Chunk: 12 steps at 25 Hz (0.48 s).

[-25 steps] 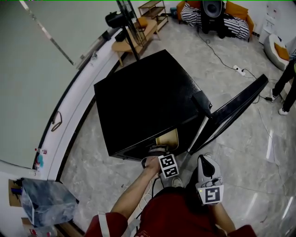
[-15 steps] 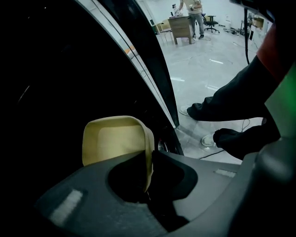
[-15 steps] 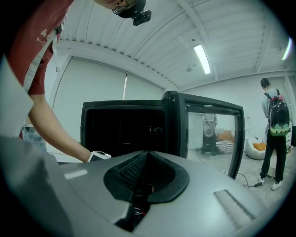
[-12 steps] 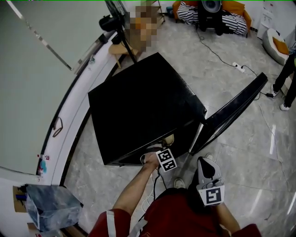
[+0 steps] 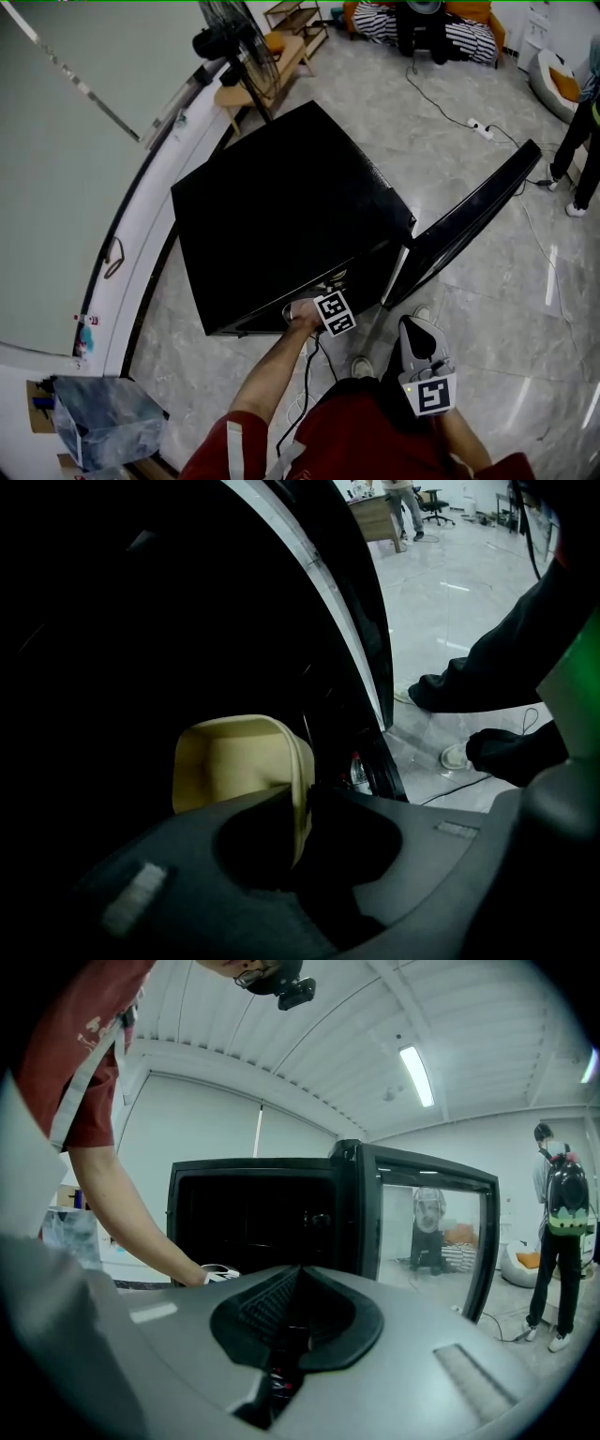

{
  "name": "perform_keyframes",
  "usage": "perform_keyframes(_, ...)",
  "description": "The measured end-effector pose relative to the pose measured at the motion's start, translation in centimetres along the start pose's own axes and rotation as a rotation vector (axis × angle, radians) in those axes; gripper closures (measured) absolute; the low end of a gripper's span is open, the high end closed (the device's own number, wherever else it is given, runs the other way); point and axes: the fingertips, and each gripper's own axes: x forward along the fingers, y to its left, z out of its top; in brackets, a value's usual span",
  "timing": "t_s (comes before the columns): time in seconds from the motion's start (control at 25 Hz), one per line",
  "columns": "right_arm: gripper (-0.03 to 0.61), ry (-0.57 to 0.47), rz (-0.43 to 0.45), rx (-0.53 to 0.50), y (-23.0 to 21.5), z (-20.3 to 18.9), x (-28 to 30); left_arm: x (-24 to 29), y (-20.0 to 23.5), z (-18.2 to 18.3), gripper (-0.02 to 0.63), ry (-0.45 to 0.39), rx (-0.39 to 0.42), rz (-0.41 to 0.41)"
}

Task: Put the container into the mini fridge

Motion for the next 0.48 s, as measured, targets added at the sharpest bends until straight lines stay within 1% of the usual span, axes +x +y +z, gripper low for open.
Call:
perform_keyframes(0.16, 0.578, 0.025, 0.010, -0.009, 0.0, -0.6, -0.4, 0.5, 0.6, 0.2, 0.566, 0.002, -0.022, 0.021)
perform_keyframes(0.28, 0.578, 0.035, 0.028, -0.024, 0.3, -0.8, -0.4, 0.9, 1.1, 0.1, 0.551, 0.008, -0.028, 0.041)
perform_keyframes(0.48, 0.578, 0.045, 0.032, -0.021, 0.4, -0.9, -0.5, 1.4, 1.9, 0.2, 0.513, 0.008, -0.024, 0.075)
